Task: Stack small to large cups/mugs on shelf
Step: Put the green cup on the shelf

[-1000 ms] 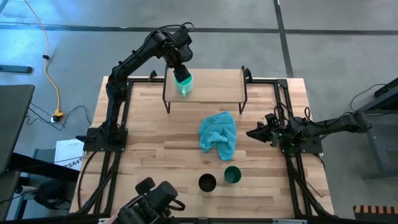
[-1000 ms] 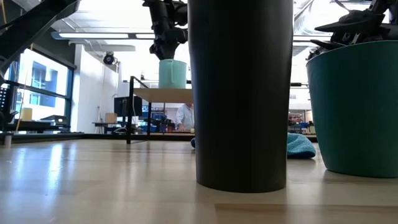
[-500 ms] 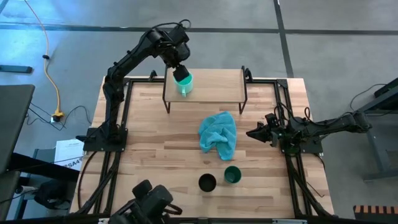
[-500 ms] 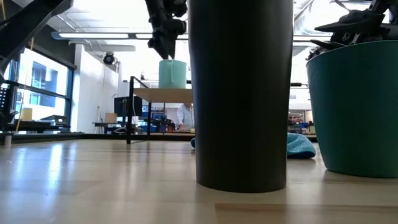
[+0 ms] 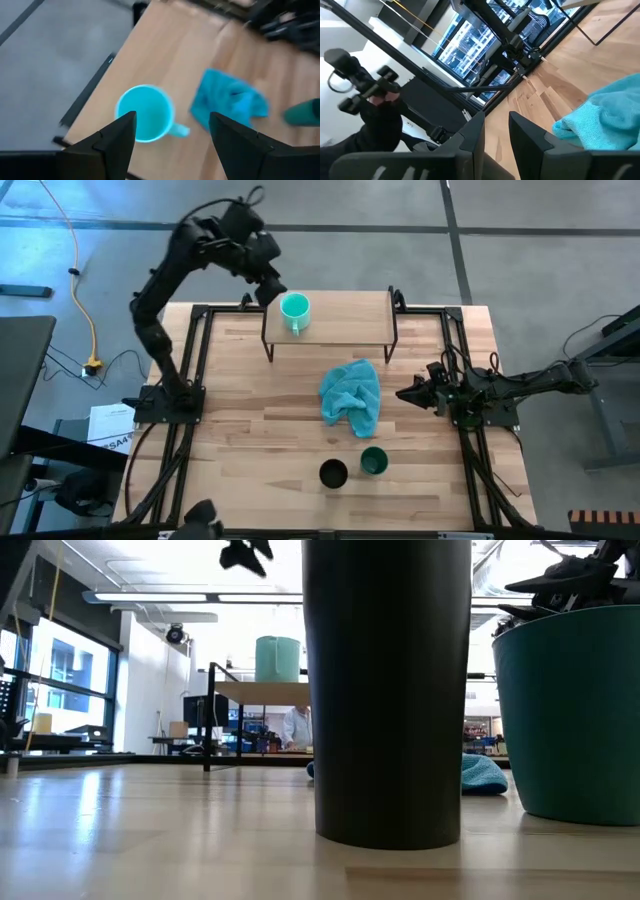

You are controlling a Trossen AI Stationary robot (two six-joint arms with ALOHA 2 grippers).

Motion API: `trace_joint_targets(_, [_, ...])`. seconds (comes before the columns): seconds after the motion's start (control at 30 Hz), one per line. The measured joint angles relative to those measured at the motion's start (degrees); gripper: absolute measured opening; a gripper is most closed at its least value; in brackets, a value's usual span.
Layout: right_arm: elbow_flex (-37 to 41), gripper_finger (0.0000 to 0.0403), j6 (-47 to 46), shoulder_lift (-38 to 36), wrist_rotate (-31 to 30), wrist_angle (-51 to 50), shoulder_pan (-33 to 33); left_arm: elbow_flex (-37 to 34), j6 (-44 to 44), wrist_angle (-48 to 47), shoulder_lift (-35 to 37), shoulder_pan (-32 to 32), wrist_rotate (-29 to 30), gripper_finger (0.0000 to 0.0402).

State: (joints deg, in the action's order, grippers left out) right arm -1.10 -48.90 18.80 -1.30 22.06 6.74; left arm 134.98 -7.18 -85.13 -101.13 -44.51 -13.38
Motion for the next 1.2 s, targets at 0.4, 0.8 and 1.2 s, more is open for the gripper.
trace_joint_targets(0.4, [0.0, 0.0079, 2.7, 0.0, 0.0, -0.5, 0.0, 0.0, 4.3, 4.0, 7.9, -0.1, 6.7, 0.0239])
trace_joint_targets(0.8, [0.0, 0.0079, 17.2, 0.0, -1.6, 15.9, 0.0, -0.2, 1.5, -1.8, 8.9, 5.2, -30.9, 0.0239])
trace_joint_targets(1.2, [0.0, 0.0079, 23.9, 0.0, -1.5, 18.9, 0.0, -0.2, -4.4, -4.9, 8.8, 18.3, -32.5, 0.0239])
